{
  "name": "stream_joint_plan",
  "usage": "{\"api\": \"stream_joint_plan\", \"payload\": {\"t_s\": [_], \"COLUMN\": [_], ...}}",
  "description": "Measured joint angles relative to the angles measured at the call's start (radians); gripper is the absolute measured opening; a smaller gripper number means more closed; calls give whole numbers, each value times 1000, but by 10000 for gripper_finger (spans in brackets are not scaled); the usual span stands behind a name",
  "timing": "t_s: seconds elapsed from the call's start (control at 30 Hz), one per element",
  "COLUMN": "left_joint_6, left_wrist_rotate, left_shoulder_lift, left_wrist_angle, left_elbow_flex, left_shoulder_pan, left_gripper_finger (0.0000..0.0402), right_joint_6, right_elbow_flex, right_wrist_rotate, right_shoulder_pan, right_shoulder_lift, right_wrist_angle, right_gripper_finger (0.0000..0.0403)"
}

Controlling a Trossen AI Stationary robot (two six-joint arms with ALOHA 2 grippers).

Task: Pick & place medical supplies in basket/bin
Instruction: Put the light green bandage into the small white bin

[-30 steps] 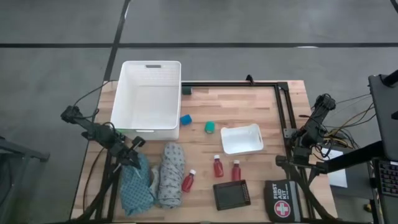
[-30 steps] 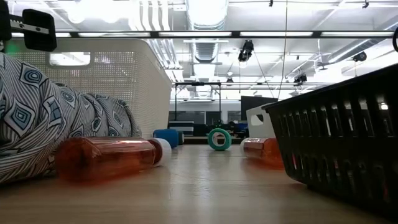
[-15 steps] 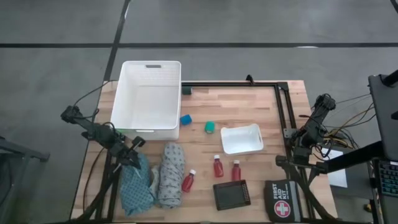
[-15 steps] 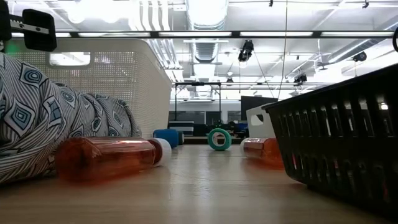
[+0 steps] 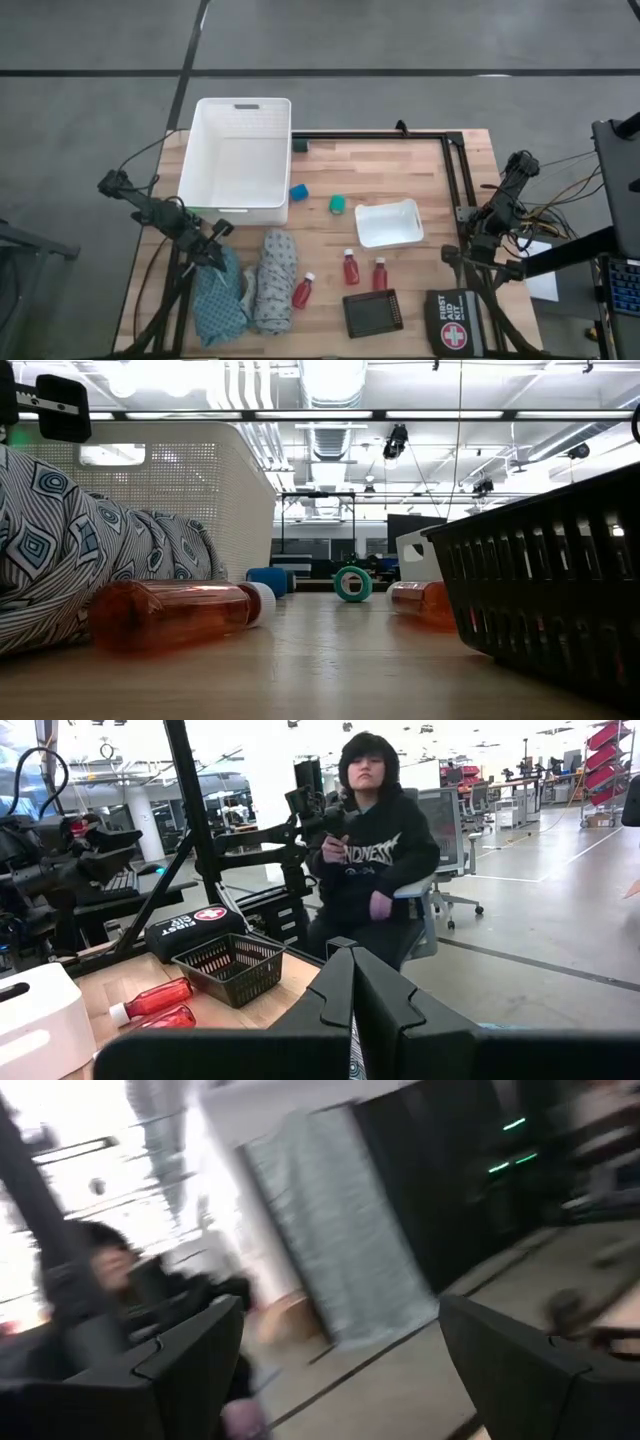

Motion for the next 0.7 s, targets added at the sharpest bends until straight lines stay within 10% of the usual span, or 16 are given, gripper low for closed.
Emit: {"api": "stream_joint_plan", "payload": {"t_s": [0.2, 0.7], "left_joint_6": [0, 0], "left_wrist_rotate": [0, 0], "left_shoulder_lift": [0, 0], "left_wrist_angle": [0, 0], "left_elbow_flex": [0, 0], "left_shoulder_pan": [0, 0], "left_gripper_finger": [6, 6], "right_joint_6": [1, -226], "right_elbow_flex": [0, 4], "right_wrist_rotate": [234, 413], "right_shoulder_pan": [-1, -2], "right_shoulder_lift": [0, 0], "right_wrist_angle": [31, 305], "right_gripper_finger": [331, 331]}}
